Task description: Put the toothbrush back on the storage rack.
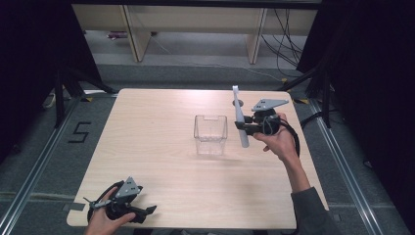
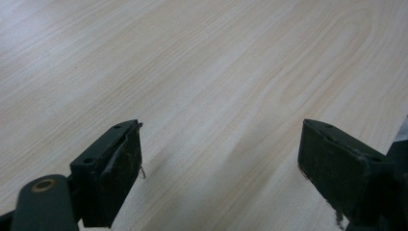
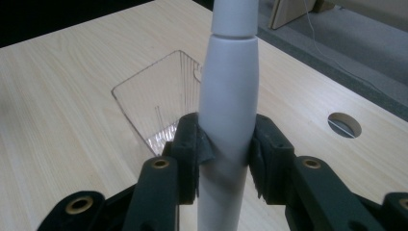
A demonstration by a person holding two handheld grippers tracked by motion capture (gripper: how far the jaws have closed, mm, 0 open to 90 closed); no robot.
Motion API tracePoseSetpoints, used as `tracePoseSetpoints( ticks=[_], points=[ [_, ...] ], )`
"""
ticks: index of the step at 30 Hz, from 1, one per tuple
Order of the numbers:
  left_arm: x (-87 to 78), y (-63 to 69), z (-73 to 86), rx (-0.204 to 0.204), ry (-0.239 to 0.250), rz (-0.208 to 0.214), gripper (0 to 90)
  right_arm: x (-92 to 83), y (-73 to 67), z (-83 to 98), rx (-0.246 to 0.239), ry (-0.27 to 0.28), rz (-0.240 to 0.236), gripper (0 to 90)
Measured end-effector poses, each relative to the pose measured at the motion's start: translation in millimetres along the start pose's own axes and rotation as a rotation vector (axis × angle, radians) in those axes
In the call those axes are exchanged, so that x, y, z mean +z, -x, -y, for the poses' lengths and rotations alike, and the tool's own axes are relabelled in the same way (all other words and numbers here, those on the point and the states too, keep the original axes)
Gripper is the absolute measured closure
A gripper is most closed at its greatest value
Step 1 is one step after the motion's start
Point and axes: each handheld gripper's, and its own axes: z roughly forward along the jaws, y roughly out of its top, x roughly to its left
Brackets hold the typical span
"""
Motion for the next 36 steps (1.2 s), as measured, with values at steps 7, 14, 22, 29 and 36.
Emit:
tracePoseSetpoints(
  ticks=[7,14,22,29,36],
  points=[
    [-0.9,-0.7,-0.3,0.004,-0.001,-0.001,15.1,-1.6,-3.7,-15.4,0.003,0.015,-0.013,66.8],
    [-1.4,-1.0,-0.7,0.005,-0.002,-0.001,15.0,-3.0,-3.2,-35.1,0.012,0.042,-0.034,66.8],
    [-1.3,-0.9,-0.2,0.006,-0.001,-0.001,15.0,7.2,-9.7,-55.3,0.002,0.048,-0.055,66.8],
    [-2.1,-0.5,-0.5,0.003,0.002,-0.002,15.1,24.9,-17.0,-65.4,-0.004,0.037,-0.077,66.8],
    [-1.6,-0.6,-0.4,0.009,0.001,0.000,15.0,39.8,-20.3,-69.5,-0.003,0.029,-0.092,66.8]
  ],
)
